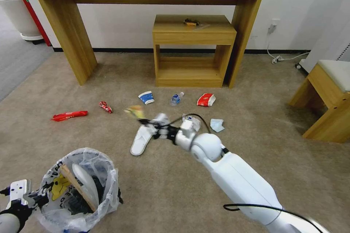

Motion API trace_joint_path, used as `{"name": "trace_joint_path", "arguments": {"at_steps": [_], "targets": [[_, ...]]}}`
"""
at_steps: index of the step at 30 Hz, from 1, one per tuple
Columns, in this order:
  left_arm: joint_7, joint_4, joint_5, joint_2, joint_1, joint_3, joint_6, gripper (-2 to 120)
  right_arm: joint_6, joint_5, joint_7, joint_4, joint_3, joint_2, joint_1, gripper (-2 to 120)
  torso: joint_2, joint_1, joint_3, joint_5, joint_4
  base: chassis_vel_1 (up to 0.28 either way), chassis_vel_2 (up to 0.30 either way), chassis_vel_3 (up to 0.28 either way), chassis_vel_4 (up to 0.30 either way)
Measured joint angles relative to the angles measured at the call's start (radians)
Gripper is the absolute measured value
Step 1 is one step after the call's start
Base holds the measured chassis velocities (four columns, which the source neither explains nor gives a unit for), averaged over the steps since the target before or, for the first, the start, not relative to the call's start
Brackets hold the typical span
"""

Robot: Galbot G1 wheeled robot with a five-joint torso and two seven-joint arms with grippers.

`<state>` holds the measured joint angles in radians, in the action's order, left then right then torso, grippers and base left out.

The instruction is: Pick up the trash bin and place the garbage on the floor into it.

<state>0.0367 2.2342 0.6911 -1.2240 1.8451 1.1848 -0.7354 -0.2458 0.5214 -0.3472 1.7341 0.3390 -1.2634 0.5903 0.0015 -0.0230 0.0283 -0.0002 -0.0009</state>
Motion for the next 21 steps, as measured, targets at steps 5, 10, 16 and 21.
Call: {"name": "trace_joint_path", "arguments": {"at_steps": [5, 10, 16, 21], "targets": [[-0.007, -0.004, 0.000, 0.001, -0.004, -0.005, 0.000, 0, -0.102, 0.137, 0.077, 0.079, 0.247, -0.035, -0.118, 0, 0.000, 0.000, 0.000, 0.0000, 0.0005, 0.000, 0.000, 0.000, 0.000], [-0.007, -0.002, 0.003, 0.000, -0.005, -0.004, 0.000, 0, -0.142, 0.132, 0.095, 0.065, 0.370, -0.051, -0.137, 0, 0.000, 0.000, 0.000, 0.0000, 0.0000, 0.000, 0.000, 0.000, 0.000], [-0.008, -0.002, 0.006, 0.001, -0.006, -0.004, 0.000, 0, -0.158, 0.106, 0.097, 0.043, 0.408, -0.050, -0.129, 0, 0.000, 0.000, 0.000, 0.0001, 0.0000, 0.000, 0.000, 0.000, 0.000], [-0.007, -0.002, 0.009, 0.005, -0.010, -0.006, 0.000, 0, -0.158, 0.092, 0.116, 0.013, 0.410, -0.057, -0.116, 17, 0.000, 0.000, 0.000, 0.0002, 0.0000, 0.000, 0.000, 0.000, 0.000]]}}
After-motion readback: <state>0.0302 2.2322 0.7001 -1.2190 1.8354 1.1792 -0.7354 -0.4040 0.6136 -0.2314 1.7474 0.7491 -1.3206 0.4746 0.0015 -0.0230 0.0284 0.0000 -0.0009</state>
